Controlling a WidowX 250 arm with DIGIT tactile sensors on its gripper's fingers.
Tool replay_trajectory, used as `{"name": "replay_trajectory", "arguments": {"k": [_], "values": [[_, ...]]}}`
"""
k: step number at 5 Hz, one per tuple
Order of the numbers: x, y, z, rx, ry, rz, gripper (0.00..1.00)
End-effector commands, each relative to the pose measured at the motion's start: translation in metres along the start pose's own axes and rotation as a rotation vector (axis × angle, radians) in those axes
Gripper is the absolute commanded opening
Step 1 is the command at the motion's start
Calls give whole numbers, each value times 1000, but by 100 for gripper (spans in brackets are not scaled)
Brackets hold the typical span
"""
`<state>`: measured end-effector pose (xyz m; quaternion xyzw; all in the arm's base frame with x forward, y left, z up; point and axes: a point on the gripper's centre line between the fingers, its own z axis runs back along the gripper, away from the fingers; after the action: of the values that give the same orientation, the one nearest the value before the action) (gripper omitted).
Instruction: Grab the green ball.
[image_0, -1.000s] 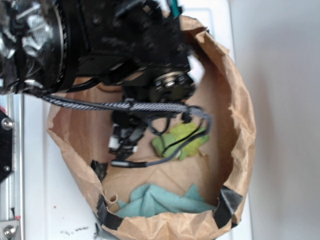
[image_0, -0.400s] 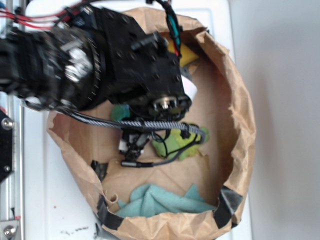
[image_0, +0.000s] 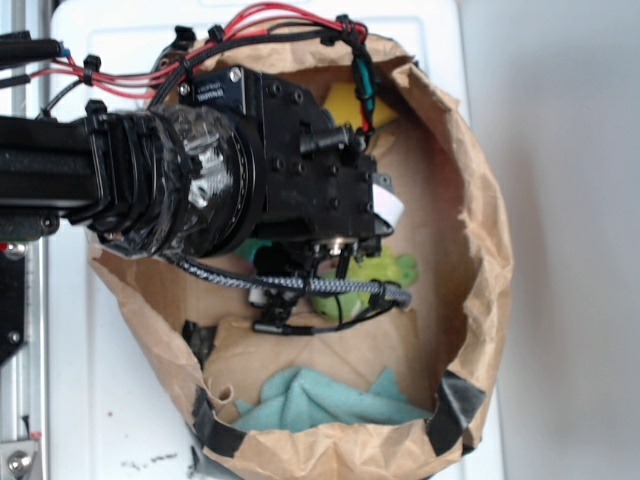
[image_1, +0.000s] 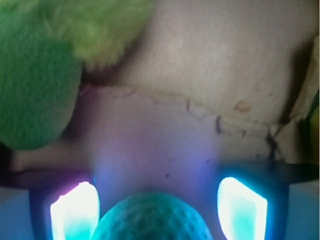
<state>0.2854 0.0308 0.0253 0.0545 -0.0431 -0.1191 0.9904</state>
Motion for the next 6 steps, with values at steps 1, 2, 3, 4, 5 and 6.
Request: {"name": "replay_trajectory", "arguments": {"k": [1, 2, 3, 4, 5, 6], "values": [[4, 0, 11, 11, -53, -15, 0], [4, 4, 20, -3, -69, -5, 0], [4, 6, 30, -18, -80, -3, 0], [8, 13, 60, -68, -93, 43, 0], [12, 16, 97, -147, -81, 105, 0], [13, 13, 124, -167, -93, 130, 0]]}}
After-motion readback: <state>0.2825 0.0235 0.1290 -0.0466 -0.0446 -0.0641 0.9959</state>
